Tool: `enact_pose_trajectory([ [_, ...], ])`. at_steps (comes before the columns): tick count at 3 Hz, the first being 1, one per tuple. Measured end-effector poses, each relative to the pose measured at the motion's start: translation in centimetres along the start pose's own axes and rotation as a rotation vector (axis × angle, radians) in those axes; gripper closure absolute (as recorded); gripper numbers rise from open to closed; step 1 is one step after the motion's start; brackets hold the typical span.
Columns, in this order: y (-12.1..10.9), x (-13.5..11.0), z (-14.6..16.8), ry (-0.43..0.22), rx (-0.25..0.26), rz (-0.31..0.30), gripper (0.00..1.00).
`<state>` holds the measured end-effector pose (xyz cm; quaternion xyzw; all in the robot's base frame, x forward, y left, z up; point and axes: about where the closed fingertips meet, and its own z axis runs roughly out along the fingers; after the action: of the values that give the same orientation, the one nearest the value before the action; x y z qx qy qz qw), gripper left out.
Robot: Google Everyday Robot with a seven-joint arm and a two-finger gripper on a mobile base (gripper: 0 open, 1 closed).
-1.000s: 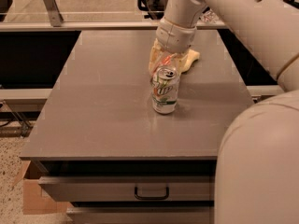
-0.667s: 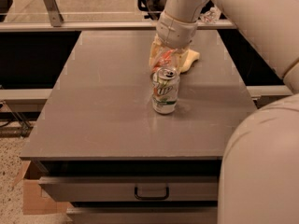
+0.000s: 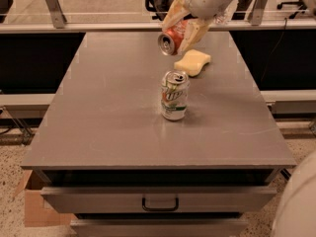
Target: Place coke can upright
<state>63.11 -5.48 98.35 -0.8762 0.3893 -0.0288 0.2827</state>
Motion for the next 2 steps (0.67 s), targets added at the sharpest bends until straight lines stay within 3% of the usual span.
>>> enact_pose_trajectory([
  [1,-1.9,1.2,-0.5,-0.119,0.195,0.141,1.0],
  [2,-3.2,2.1,-1.0,-0.368,0.434,0.31,1.0],
])
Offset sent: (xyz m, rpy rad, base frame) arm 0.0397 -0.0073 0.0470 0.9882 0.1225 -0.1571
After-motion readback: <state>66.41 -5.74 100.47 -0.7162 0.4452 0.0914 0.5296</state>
